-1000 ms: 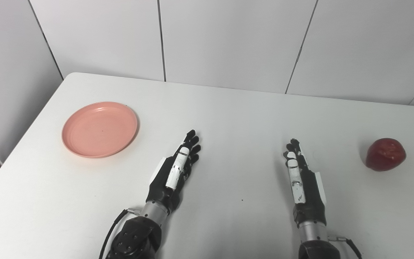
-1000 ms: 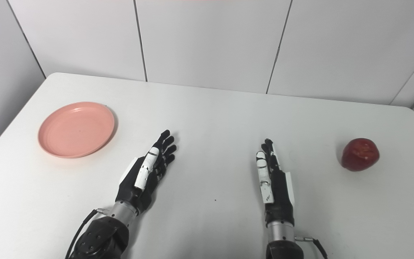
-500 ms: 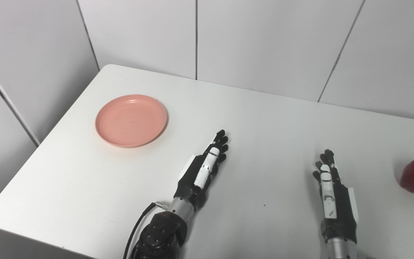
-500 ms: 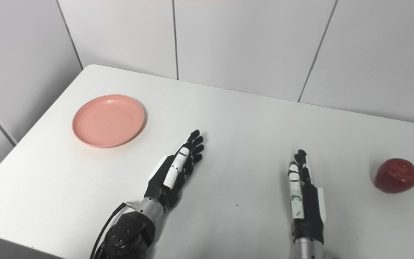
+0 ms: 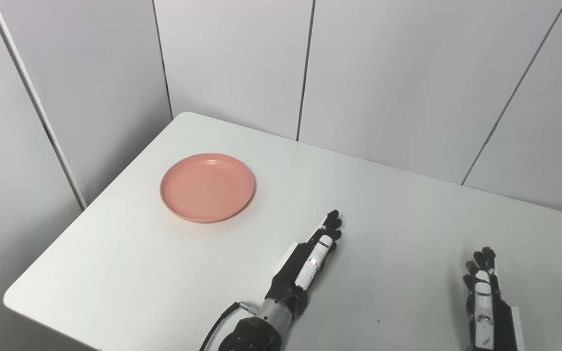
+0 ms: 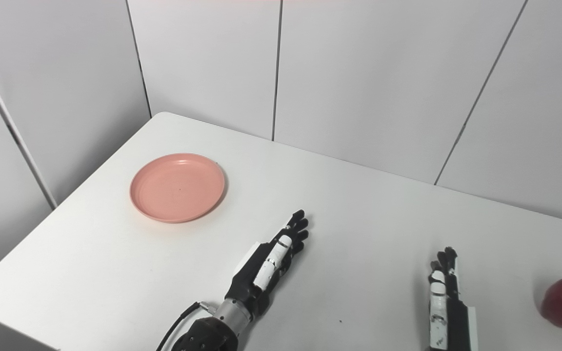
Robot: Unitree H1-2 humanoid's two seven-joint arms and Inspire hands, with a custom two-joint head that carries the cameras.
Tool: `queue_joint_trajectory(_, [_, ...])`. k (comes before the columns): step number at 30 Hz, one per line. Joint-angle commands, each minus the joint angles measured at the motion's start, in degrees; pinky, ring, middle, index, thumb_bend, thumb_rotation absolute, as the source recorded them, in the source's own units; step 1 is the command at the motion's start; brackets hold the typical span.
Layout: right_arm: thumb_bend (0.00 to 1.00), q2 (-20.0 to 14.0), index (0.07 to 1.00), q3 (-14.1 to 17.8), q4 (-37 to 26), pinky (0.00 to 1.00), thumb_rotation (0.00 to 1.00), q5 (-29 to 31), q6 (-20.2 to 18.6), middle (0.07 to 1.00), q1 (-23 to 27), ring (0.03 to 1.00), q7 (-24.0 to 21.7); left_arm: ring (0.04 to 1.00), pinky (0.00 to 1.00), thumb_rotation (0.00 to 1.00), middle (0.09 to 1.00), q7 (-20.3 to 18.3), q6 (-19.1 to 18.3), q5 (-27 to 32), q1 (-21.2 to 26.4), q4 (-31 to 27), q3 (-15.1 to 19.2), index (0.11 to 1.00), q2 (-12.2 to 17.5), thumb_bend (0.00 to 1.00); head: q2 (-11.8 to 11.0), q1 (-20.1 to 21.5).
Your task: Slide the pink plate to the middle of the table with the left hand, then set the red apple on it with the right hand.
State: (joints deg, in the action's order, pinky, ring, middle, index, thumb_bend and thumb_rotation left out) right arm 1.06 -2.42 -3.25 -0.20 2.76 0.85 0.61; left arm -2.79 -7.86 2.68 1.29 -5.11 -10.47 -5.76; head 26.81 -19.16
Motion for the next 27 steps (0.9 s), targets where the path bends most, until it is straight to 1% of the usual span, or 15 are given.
queue_joint_trajectory(1, [0.1, -0.2, 1.0, 0.3, 0.6, 1.0, 1.0, 0.8, 3.2, 0.999, -0.3, 0.994, -0.8, 0.984, 0.99, 1.0, 0.997, -0.7, -1.7, -0.6, 0.5, 0.6, -1.2, 0.986, -1.0, 0.36, -0.1, 0.0])
queue_joint_trajectory(4, [0.09, -0.4, 1.0, 0.1, 0.3, 1.0, 1.0, 0.6, 2.9, 1.0, -0.4, 0.994, -0.7, 0.985, 1.0, 1.0, 0.995, -0.5, -2.1, -0.6, 0.5, 0.5, -1.1, 0.983, -1.2, 0.37, -0.2, -0.1])
queue_joint_trajectory(11, [0.08, -0.5, 1.0, -0.1, 0.3, 1.0, 1.0, 0.6, 3.0, 1.0, -0.4, 0.995, -0.8, 0.973, 0.98, 1.0, 0.986, -0.5, -1.0, -0.6, 0.9, 0.6, -0.5, 0.977, -1.2, 0.36, -0.4, -0.5])
queue_joint_trajectory(14, [0.07, -0.3, 1.0, 0.0, 0.5, 1.0, 1.0, 1.3, 3.2, 1.0, -0.4, 0.997, -0.9, 0.971, 0.99, 1.0, 0.983, -0.9, -0.9, -1.1, 1.6, -0.1, -0.5, 0.976, -0.3, 0.36, -0.5, -0.8])
queue_joint_trajectory(17, [0.07, -0.4, 1.0, 0.0, 0.4, 1.0, 1.0, 1.4, 2.6, 1.0, -0.4, 0.996, -0.9, 0.969, 0.98, 1.0, 0.98, -1.5, -0.9, -1.5, 2.5, -0.9, -0.6, 0.967, 0.7, 0.37, -0.5, -1.2])
queue_joint_trajectory(21, [0.08, -0.5, 1.0, 0.0, 0.3, 1.0, 1.0, 1.2, 2.5, 0.999, -0.4, 0.991, -0.7, 0.954, 0.96, 1.0, 0.964, -1.8, -2.0, -0.9, 3.3, -2.8, -0.3, 0.948, 1.5, 0.37, -0.5, -1.8])
queue_joint_trajectory(27, [0.09, -0.8, 1.0, -0.1, 0.3, 1.0, 1.0, 1.1, 2.0, 0.999, -0.4, 0.995, -0.9, 0.95, 0.98, 1.0, 0.959, -2.8, -5.8, 0.9, 5.0, -7.1, 0.7, 0.95, 2.4, 0.39, -0.6, -2.2])
